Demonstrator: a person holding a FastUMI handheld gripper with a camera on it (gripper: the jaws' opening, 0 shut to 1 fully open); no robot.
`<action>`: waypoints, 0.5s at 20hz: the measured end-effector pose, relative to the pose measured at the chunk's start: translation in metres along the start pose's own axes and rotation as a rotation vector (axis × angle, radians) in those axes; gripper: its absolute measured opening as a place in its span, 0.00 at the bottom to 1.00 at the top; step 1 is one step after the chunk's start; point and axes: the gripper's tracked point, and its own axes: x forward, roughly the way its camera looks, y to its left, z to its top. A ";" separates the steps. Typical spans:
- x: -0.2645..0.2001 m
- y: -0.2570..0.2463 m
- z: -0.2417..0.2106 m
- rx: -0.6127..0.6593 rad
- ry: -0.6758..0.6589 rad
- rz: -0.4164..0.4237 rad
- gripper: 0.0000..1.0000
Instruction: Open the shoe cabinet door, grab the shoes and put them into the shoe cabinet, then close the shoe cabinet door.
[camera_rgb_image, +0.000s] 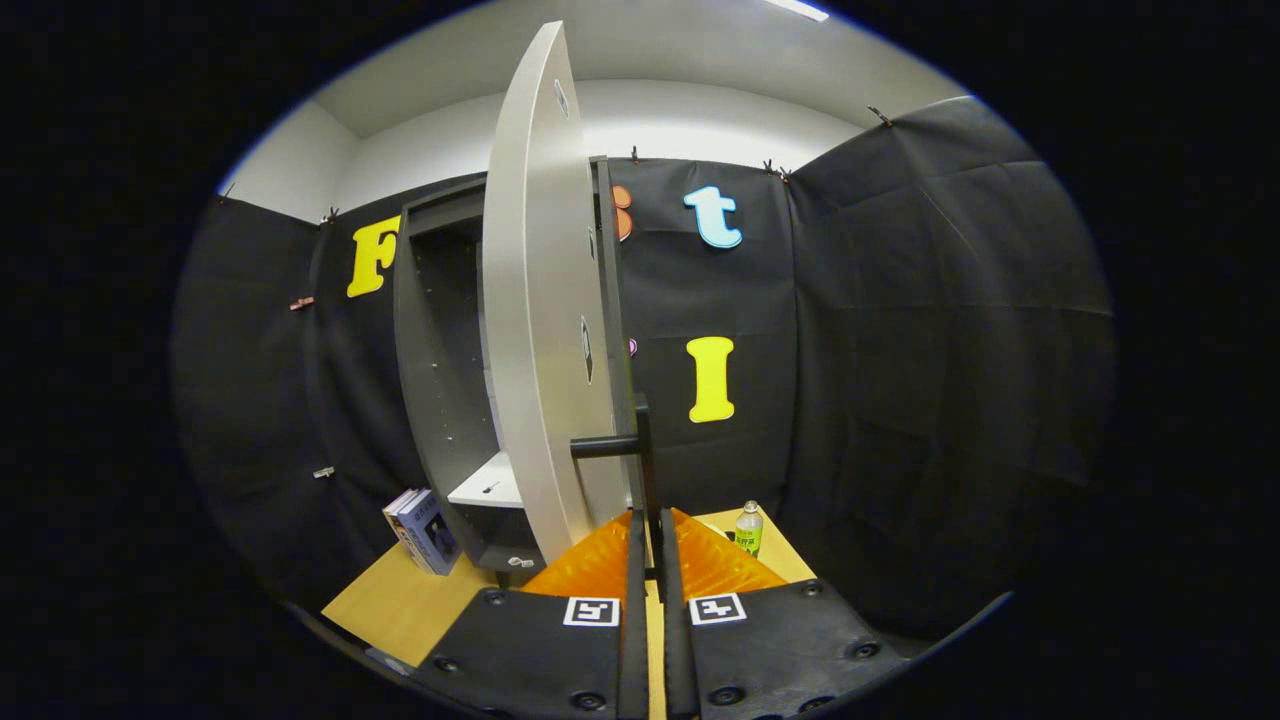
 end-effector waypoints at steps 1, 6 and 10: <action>-0.001 0.001 0.000 0.002 0.000 0.005 0.11; -0.023 -0.001 -0.002 -0.016 -0.024 -0.002 0.11; -0.057 0.011 -0.035 -0.071 0.027 0.045 0.20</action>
